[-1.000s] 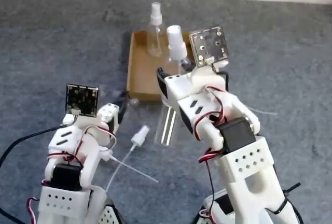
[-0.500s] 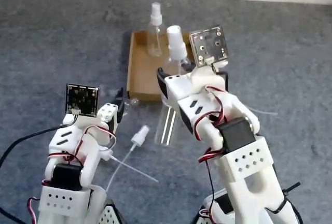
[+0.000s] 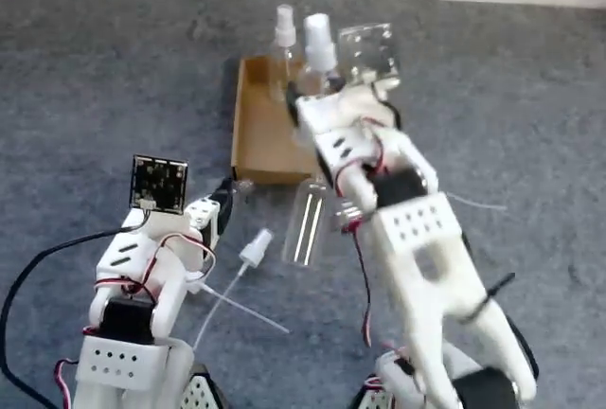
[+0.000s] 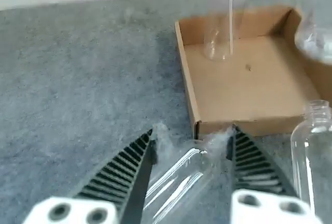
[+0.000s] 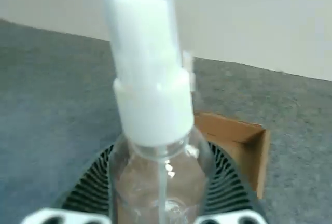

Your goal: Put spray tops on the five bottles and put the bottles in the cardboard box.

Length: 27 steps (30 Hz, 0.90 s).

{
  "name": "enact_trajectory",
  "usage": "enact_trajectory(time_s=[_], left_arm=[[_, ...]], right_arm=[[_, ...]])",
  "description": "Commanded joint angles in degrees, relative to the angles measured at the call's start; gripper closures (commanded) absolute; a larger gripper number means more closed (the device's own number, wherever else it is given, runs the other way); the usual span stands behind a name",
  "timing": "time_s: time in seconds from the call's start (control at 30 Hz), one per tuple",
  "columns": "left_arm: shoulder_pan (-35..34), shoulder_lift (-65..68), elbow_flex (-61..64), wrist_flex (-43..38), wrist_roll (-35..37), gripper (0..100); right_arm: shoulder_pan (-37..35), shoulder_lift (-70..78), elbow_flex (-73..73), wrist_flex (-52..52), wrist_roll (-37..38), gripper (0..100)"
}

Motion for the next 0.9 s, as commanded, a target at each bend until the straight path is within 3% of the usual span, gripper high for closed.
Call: enact_trajectory(time_s=[0.0, 0.2, 0.6, 0.87], left_arm=[[-0.84, -0.66, 0.40, -0.26, 0.26, 81], [-0.84, -0.66, 0.48, -0.26, 0.26, 81], [-0.84, -0.66, 0.66, -0.26, 0.26, 81], [-0.84, -0.66, 0.66, -0.18, 0.26, 81]], right_arm=[[5.32, 6.64, -7.25, -6.11, 0.79, 99.5], [5.93, 20.70, -14.55, -12.88, 5.80, 99.5], [6.90, 33.10, -14.81, -33.01, 3.60, 99.5], [7.16, 42.33, -16.48, -36.09, 3.60, 99.5]])
